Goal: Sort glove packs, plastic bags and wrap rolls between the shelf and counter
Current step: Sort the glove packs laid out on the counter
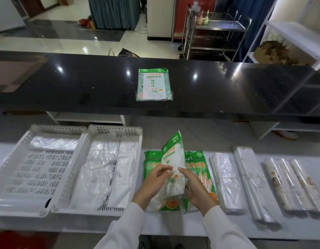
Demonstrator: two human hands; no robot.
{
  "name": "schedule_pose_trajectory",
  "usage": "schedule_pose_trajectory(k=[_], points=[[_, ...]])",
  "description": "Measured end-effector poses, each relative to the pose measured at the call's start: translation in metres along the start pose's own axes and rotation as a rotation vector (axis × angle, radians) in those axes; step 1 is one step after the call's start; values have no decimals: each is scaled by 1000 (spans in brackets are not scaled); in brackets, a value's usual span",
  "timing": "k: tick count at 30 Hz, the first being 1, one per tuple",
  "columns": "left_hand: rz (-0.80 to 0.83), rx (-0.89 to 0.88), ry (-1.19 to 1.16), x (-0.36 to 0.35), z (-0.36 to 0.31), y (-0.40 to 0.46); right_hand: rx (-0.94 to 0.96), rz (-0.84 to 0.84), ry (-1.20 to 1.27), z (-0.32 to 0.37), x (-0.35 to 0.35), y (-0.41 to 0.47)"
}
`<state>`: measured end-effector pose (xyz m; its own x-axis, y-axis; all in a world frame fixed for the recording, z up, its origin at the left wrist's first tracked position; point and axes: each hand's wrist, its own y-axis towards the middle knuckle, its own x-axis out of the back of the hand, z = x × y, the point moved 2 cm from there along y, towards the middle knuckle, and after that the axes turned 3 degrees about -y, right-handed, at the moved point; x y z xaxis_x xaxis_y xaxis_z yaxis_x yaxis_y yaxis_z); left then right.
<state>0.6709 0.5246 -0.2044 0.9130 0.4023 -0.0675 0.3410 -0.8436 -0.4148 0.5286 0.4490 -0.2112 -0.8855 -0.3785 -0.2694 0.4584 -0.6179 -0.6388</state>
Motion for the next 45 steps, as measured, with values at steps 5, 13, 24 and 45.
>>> schedule_pose_trajectory(k=[5, 13, 24, 45], points=[[-42, -58, 11, 3, -1, 4, 26, -81, -19, 12, 1, 4], [-65, 0, 57, 13, 6, -1, -52, -118, 140, 11, 3, 1], [14, 81, 245, 5, 27, -12, -92, -76, -7, -15, 47, -3], [-25, -205, 1051, -35, 49, -31, 464, -418, -954, -59, 99, -54]])
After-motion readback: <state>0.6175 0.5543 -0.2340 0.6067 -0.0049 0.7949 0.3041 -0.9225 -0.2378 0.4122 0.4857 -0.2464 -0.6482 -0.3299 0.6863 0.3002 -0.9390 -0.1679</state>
